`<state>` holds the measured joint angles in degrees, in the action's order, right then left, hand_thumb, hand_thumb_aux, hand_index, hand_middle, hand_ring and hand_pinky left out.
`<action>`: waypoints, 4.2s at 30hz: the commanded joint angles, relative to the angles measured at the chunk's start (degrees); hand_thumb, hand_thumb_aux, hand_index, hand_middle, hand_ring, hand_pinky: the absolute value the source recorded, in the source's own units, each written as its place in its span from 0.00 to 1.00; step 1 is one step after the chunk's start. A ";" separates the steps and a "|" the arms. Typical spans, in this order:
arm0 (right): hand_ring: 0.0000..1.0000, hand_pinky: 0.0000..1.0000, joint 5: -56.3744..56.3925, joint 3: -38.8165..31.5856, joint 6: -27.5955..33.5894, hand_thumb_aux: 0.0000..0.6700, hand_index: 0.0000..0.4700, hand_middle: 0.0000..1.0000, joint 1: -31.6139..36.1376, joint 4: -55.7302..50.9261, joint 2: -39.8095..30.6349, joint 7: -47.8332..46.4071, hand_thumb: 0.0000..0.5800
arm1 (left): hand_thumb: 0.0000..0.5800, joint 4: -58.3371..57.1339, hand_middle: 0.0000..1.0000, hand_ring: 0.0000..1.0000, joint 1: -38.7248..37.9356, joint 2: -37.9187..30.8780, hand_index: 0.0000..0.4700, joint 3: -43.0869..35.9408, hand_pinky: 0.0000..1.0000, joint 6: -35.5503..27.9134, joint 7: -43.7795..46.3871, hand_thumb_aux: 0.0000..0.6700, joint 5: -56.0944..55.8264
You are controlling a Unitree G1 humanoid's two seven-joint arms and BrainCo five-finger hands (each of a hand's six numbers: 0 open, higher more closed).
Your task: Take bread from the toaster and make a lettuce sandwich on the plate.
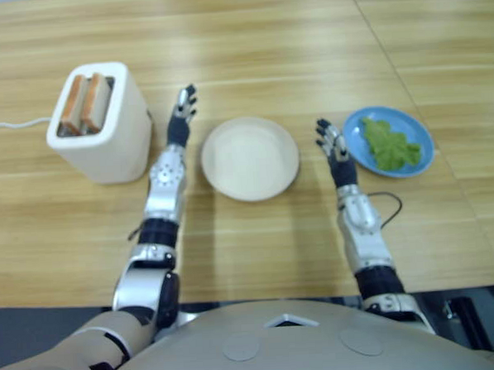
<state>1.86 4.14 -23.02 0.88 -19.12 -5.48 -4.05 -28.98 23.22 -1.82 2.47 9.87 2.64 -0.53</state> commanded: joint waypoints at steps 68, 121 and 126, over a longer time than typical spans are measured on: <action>0.00 0.00 0.01 -0.13 3.61 0.00 0.00 0.00 -3.45 4.08 -0.89 -0.78 0.00 | 0.00 26.27 0.00 0.00 -15.61 -48.20 0.00 0.25 0.00 -36.72 -0.92 0.00 47.14; 0.00 0.00 0.11 -0.31 5.26 0.00 0.00 0.00 -3.72 3.51 -1.15 -0.73 0.00 | 1.00 50.23 1.00 1.00 -10.28 -28.31 0.98 17.32 1.00 -13.86 -13.88 1.00 15.96; 0.00 0.00 0.06 -0.52 5.48 0.00 0.00 0.00 -3.51 3.15 -1.00 -0.76 0.00 | 1.00 49.35 1.00 1.00 -8.54 -15.38 0.98 8.97 1.00 -16.73 -3.41 1.00 -1.20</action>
<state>2.27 3.77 -18.39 -2.75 -15.19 -6.57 -4.65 21.29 14.55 -19.93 15.16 -4.77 -4.92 3.99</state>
